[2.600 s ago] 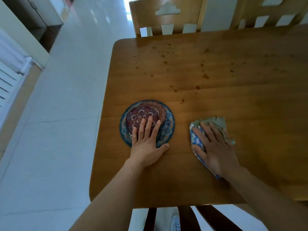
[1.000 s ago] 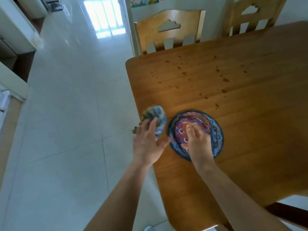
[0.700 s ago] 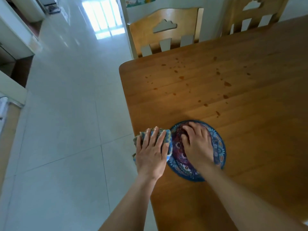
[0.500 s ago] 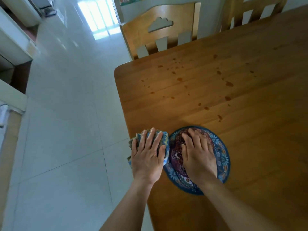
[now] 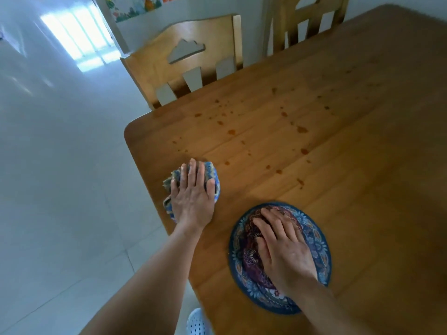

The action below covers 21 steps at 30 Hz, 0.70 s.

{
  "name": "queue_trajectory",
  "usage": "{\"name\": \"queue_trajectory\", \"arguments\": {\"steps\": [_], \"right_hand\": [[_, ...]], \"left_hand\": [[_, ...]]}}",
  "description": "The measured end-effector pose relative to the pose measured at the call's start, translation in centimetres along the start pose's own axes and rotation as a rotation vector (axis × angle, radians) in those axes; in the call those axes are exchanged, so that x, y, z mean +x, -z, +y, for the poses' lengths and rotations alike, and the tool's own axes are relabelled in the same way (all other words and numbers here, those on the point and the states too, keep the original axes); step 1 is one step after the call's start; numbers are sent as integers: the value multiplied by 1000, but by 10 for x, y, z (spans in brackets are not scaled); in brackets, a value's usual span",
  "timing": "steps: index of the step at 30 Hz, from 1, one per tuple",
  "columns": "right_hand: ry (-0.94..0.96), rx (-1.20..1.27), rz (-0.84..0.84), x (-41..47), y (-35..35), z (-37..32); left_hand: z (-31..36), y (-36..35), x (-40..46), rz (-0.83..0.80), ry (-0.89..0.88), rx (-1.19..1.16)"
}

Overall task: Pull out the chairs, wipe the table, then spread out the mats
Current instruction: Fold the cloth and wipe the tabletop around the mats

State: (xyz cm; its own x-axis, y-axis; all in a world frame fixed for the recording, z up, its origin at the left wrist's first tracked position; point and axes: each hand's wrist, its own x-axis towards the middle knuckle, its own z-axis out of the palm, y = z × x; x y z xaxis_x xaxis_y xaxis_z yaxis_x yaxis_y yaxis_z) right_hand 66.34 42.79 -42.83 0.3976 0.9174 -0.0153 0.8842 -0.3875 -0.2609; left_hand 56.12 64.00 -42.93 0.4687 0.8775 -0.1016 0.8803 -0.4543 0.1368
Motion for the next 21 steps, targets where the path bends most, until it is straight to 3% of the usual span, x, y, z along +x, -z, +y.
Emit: {"name": "queue_trajectory", "arguments": {"steps": [5, 9, 11, 16, 19, 21], "right_hand": [[-87, 136, 40, 2, 8, -3], [-212, 74, 138, 15, 7, -25], [-293, 25, 170, 19, 2, -36], [-322, -52, 212, 18, -8, -42], [-319, -72, 210, 18, -8, -44], [-287, -78, 237, 18, -7, -45]], "left_hand": [[-10, -5, -54, 23, -392, -32], [-54, 1, -59, -27, -618, 63], [-74, 8, -37, -26, -583, 67], [-91, 16, 47, 3, -263, 50], [-72, 17, 86, -12, -82, 14], [-48, 17, 100, -27, -59, 1]]}}
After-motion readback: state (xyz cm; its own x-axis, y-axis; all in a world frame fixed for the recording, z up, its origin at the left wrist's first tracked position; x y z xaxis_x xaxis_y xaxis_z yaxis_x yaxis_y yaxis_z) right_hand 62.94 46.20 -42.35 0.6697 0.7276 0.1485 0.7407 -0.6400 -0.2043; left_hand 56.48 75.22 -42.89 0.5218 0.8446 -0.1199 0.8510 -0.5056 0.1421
